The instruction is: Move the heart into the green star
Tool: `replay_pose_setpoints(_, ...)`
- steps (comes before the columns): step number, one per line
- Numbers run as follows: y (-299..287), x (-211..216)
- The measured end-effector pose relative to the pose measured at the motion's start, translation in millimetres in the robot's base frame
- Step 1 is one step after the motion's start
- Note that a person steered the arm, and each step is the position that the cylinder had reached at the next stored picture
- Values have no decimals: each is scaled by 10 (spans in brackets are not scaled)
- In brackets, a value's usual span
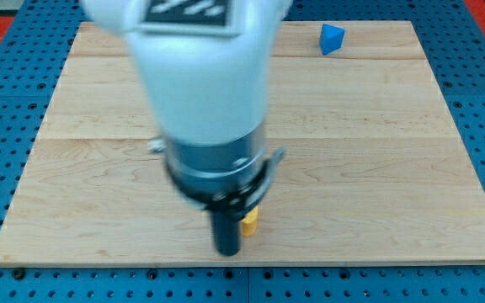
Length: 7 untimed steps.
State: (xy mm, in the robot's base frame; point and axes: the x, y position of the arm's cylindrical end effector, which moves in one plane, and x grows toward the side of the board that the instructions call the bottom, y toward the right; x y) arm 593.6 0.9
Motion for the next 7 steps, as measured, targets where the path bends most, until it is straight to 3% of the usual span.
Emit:
replay_pose_setpoints(1,616,-320)
replay_pose_setpoints(2,780,-773)
replay_pose_setpoints(3,894,-123)
replay_pose_setpoints(4,290,-73)
replay_pose_setpoints(5,45,-453)
replay_pose_setpoints(6,344,-961)
replay_pose_setpoints(7,392,-643)
